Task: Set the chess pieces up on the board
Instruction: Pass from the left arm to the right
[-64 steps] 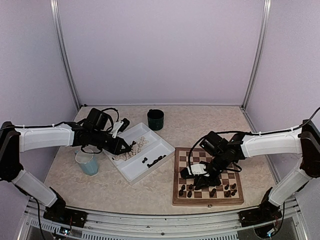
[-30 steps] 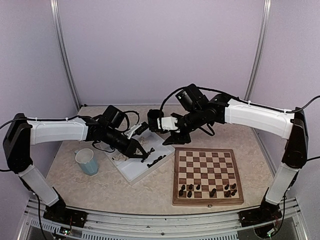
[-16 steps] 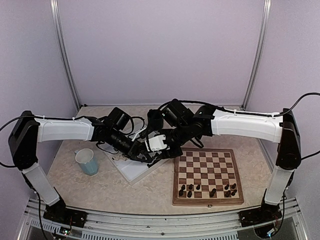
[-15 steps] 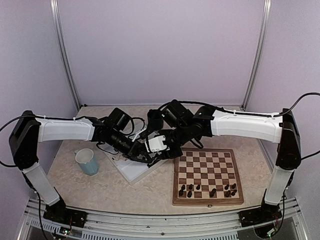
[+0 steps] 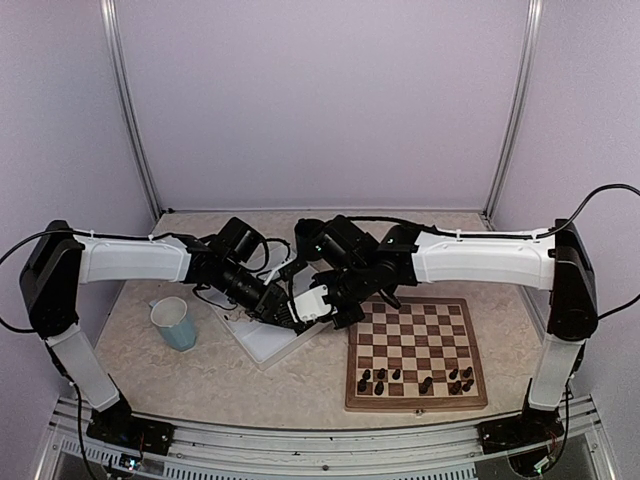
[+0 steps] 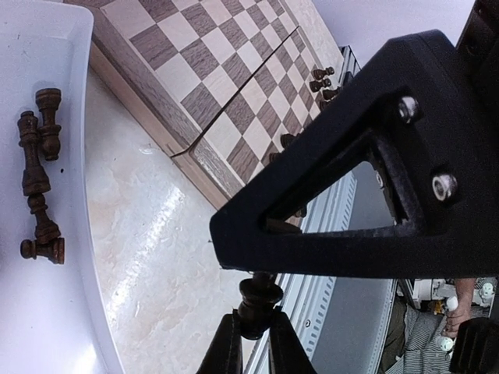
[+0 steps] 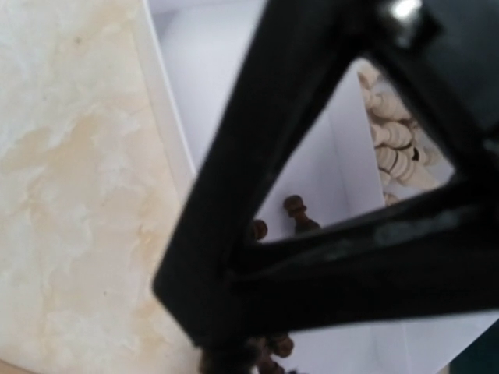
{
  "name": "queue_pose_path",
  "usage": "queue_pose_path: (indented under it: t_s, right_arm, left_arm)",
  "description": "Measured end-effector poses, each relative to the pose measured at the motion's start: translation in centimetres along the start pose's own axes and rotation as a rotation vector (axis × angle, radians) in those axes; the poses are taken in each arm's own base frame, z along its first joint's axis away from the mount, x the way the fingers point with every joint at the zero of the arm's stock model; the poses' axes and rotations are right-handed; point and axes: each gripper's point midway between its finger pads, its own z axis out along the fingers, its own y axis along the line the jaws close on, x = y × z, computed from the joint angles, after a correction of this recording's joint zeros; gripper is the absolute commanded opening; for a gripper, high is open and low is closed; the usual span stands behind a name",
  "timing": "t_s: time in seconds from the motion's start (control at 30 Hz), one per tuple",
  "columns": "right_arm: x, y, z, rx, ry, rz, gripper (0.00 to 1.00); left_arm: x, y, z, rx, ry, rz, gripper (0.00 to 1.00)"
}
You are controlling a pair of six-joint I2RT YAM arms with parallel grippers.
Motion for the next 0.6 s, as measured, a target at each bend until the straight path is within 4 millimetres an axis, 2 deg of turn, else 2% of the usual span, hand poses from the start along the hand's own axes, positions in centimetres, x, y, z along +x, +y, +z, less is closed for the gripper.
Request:
queue_pose_path:
  t_s: [0.1,0.23,0.3,0.4,0.5,0.6]
  right_arm:
    - [0.2,0.0,0.3,0.015,0.011,0.003,0.04]
    - [1.0,0.4,1.0,0.011,0.015,0.040,0.03]
    - [1.3,0.9,1.0,-0.006,0.005,0.071,0.03]
    - [2.1,1.3,0.1,-0.029,-0.040,0.152,0.03]
    - [3.1,0.1,-3.0,-0.011,-0.133,0.269,0.03]
    - [3.5,-1.6,-7.0,0.025,-0.284,0.390,0.04]
  left_arm:
    - [0.0,0.1,0.0,-0.006,0.000,-0.010,0.26]
    - [-0.5,0.7,-0.5,-0.045,-0.020,-0.031,0.31]
    - [-1.2,1.3,-1.3,-0.084,-0.052,-0.047,0.34]
    - [-2.6,1.3,-3.9,-0.153,-0.154,-0.044,0.35]
    - [-4.3,-1.2,-6.8,-0.210,-0.289,0.033,0.37]
    - [-6.2,-5.9,-8.8,-0.252,-0.461,0.193,0.39]
